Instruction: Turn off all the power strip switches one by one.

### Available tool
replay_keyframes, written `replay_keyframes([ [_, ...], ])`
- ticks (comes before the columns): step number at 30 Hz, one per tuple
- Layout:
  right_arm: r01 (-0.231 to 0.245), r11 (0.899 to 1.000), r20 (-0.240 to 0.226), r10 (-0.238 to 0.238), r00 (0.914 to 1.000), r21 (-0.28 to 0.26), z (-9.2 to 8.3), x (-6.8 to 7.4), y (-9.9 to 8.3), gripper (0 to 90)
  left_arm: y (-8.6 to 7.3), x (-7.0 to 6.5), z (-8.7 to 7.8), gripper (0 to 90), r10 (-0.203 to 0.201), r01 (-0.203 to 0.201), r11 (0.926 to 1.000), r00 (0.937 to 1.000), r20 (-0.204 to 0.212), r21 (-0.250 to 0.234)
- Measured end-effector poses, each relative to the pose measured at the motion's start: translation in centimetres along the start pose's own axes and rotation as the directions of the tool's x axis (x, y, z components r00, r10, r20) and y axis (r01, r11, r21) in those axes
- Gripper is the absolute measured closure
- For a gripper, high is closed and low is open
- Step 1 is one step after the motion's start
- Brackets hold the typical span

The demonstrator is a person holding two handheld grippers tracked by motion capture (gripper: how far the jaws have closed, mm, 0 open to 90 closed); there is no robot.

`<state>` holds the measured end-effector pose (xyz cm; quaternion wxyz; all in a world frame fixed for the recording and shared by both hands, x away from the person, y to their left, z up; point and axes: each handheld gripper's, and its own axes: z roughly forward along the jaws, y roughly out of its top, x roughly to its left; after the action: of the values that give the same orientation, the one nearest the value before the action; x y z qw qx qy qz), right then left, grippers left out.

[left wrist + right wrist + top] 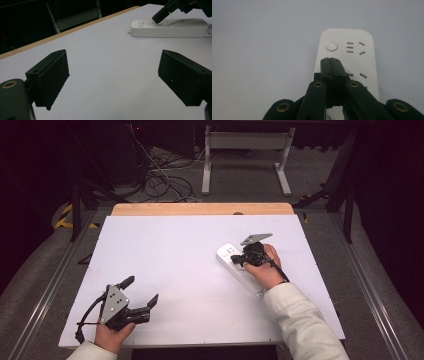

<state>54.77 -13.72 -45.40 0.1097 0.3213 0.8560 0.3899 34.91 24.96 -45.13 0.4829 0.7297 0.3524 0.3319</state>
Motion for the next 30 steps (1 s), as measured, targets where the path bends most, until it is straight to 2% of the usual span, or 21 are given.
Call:
replay_keyframes([
  [12,-0.015,1.000,0.005,0.015,0.9999,0.012,0.41,-0.01,-0.09,90.0,0.01,0.03,-0.04,10.4,0.003,-0.003,1.0000,1.0000,0.002,-0.001],
  [17,-0.001,1.000,0.005,0.001,1.0000,0.015,0.50,0.05,-0.13,90.0,0.02,0.03,-0.06,10.4,0.007,-0.007,1.0000,1.0000,-0.002,-0.001],
  [20,-0.015,1.000,-0.007,0.015,0.9999,0.011,0.50,-0.13,-0.20,90.0,0.02,0.04,-0.08,10.3,0.004,-0.004,1.0000,1.0000,-0.002,-0.003],
  [24,-0.011,1.000,0.001,0.011,0.9999,0.012,0.49,-0.01,-0.20,90.0,0.04,0.04,-0.08,10.3,0.013,-0.013,0.9999,0.9999,-0.003,-0.002],
  [27,-0.011,1.000,0.006,0.011,0.9999,0.016,0.49,0.08,-0.17,90.0,0.03,-0.04,-0.06,10.3,0.005,-0.005,1.0000,1.0000,-0.001,-0.001],
  [30,-0.026,0.999,0.003,0.026,0.9997,0.019,0.45,0.03,-0.20,90.0,0.05,0.00,-0.10,10.2,0.014,-0.014,0.9999,0.9999,-0.005,-0.002],
])
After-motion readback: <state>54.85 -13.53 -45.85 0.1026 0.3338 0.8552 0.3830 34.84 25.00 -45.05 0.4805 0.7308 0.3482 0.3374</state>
